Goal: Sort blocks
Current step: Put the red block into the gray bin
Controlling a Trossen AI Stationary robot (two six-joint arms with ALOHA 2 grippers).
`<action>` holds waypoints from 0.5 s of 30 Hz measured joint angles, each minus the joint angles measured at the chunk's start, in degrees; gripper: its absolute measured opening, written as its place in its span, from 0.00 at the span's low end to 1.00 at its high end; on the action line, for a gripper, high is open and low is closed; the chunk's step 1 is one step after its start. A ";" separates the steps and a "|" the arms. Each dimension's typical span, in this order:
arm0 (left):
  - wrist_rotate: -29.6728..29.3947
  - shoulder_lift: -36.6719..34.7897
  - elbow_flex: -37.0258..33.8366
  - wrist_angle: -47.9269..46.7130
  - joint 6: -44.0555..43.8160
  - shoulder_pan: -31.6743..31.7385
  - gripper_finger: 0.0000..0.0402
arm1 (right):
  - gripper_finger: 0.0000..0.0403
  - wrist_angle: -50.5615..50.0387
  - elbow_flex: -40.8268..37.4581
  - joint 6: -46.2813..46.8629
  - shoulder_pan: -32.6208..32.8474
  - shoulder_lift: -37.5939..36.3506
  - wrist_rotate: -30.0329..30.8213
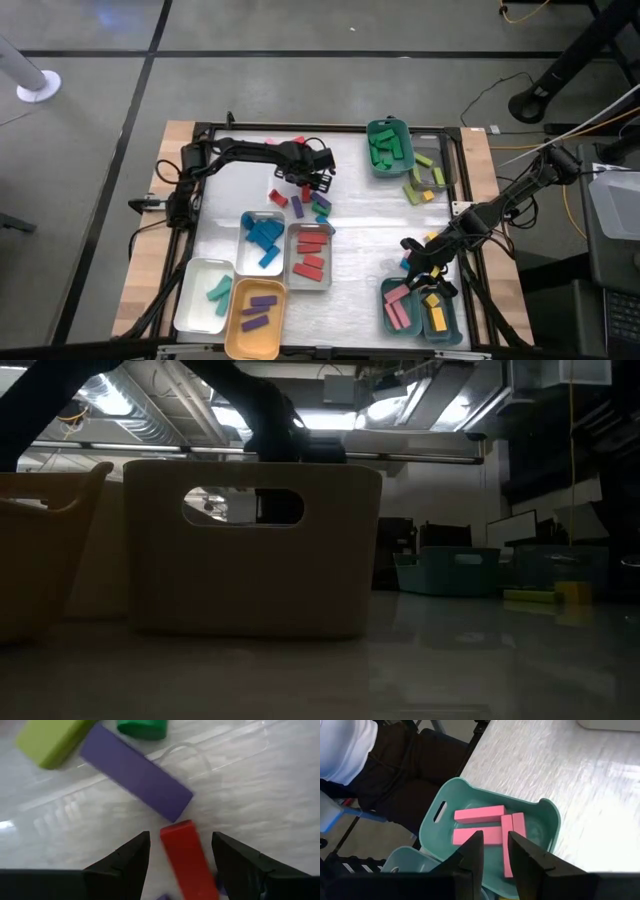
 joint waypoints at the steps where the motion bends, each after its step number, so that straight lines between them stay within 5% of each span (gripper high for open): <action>1: 0.21 0.07 0.05 0.09 0.01 -0.02 0.50 | 0.22 -0.02 0.00 -0.20 0.00 0.00 0.00; 15: 3.87 2.40 0.22 -0.33 1.24 -0.13 0.47 | 0.22 -0.17 0.00 -0.56 -0.02 0.00 0.11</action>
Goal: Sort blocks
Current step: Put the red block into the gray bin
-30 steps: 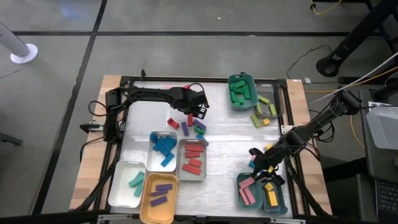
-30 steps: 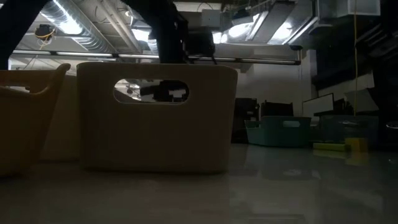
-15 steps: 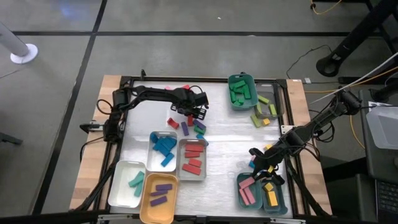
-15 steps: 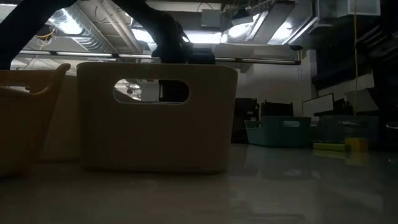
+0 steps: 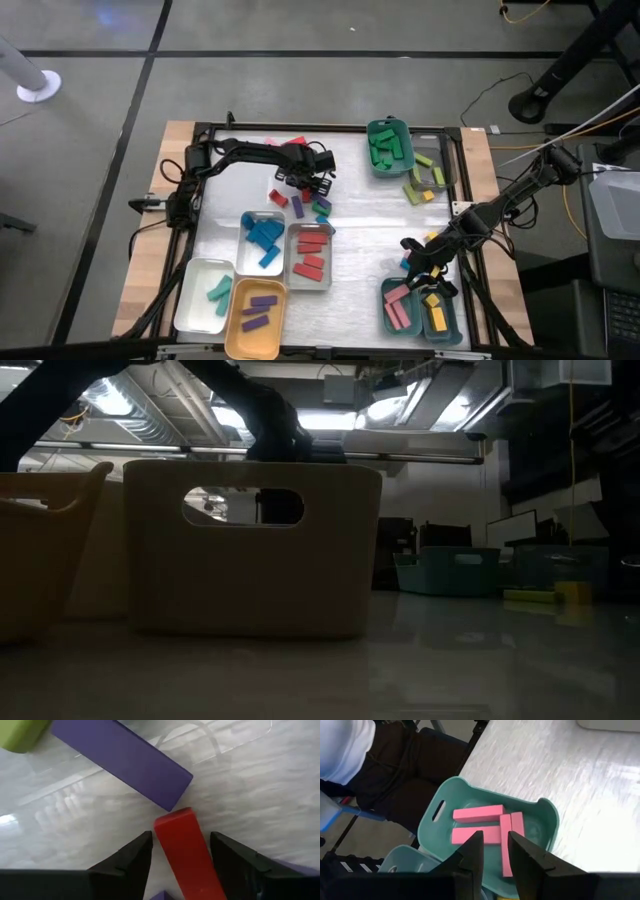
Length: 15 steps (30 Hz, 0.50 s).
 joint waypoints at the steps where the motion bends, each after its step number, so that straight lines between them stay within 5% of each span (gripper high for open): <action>1: 0.01 0.00 0.00 -0.07 0.00 0.02 0.44 | 0.22 -0.01 0.00 0.00 0.00 0.00 0.04; 8: 0.38 -0.08 0.65 -0.65 3.37 0.02 0.22 | 0.22 0.07 0.00 -0.86 -0.02 0.00 1.97; 15: 3.18 -0.67 4.42 -1.20 9.29 0.61 0.21 | 0.22 0.12 0.00 -1.54 -0.06 -0.77 14.68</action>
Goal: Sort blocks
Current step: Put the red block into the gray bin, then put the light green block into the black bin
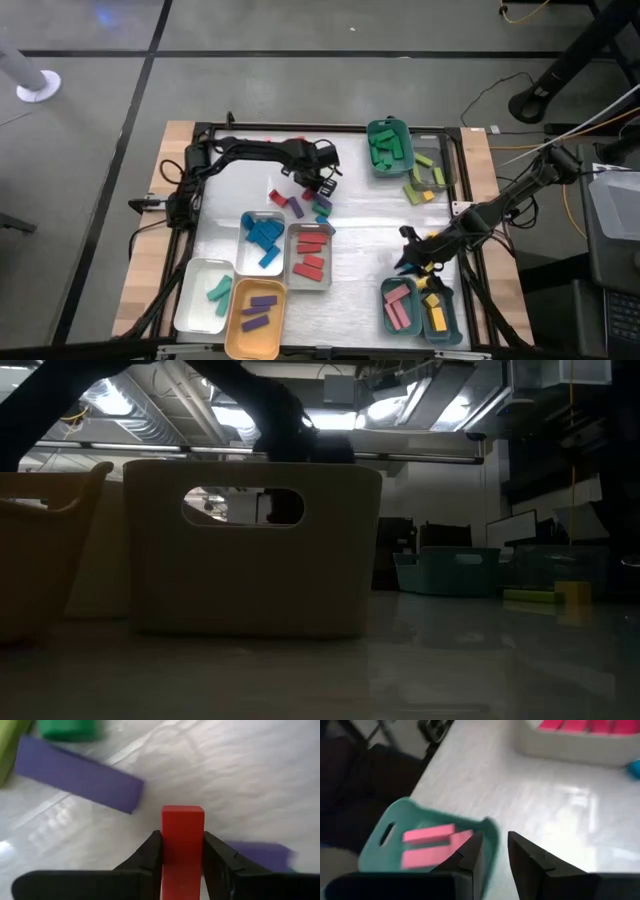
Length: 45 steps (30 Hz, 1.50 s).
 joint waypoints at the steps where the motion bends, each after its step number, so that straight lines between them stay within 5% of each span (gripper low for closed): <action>1: 0.80 -0.29 0.85 -0.24 0.98 0.10 0.21 | 0.22 -0.35 0.09 -0.07 0.01 -0.39 1.15; 12: 23.18 -6.53 7.02 -0.19 7.05 0.31 0.22 | 0.22 -10.20 7.86 -5.81 0.03 -1.26 13.52; 18: 30.52 -8.36 6.90 -2.15 11.99 -7.01 0.25 | 0.22 -14.45 9.18 -7.26 0.01 -1.26 19.10; 24: 27.95 -8.33 3.72 -1.80 16.58 -17.81 0.25 | 0.22 -21.01 9.18 -7.74 0.01 -1.24 24.73; 35: 7.04 -8.31 -0.75 -1.27 21.85 -29.19 0.32 | 0.23 -23.81 9.18 -5.91 0.01 -1.22 32.20; 45: 1.86 -8.29 -0.81 -1.14 20.70 -29.85 0.47 | 0.49 -27.75 9.22 12.27 -5.96 -1.22 34.69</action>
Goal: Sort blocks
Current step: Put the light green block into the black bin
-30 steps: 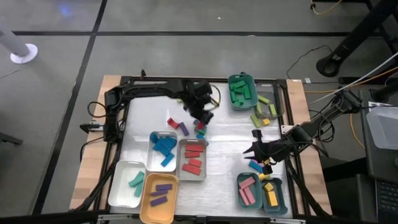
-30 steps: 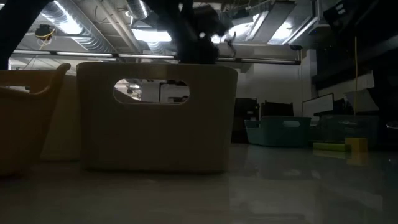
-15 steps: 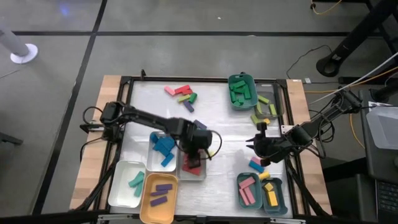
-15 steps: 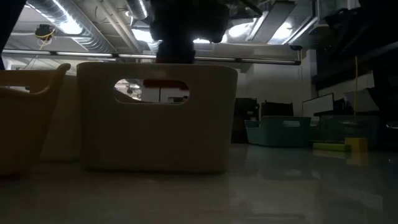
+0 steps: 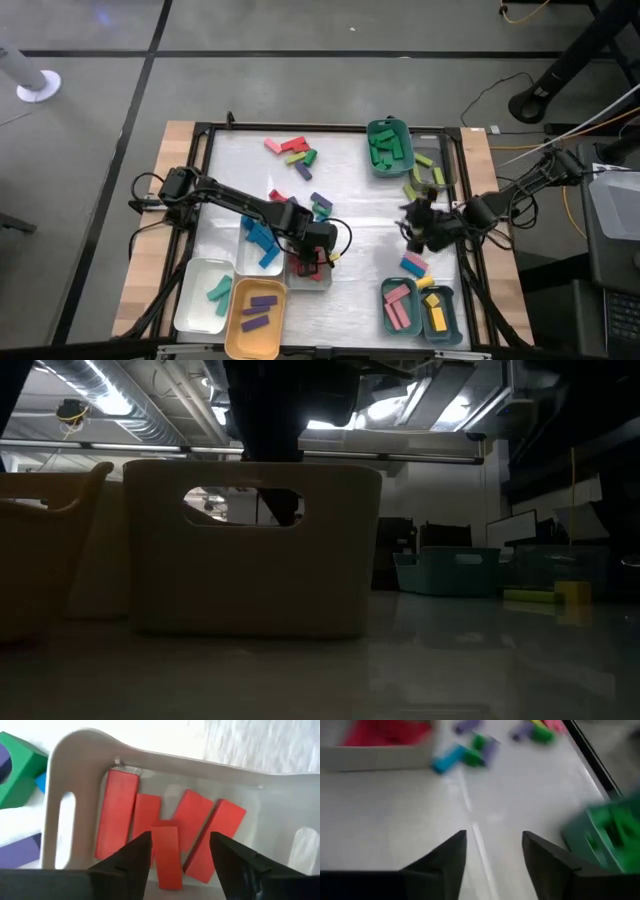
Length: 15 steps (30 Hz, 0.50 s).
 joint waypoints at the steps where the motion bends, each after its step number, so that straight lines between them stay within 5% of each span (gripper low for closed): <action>1: 0.00 0.00 0.00 -0.02 0.10 0.10 0.47 | 0.51 -1.93 0.00 3.13 -1.87 0.00 -0.15; 6: -0.04 0.00 0.00 -0.03 0.14 0.72 0.47 | 0.55 -12.30 0.00 15.56 -13.77 0.13 -4.47; 15: -0.02 0.00 0.00 -0.01 0.50 0.70 0.47 | 0.51 -13.71 0.00 18.65 -30.04 1.35 -13.08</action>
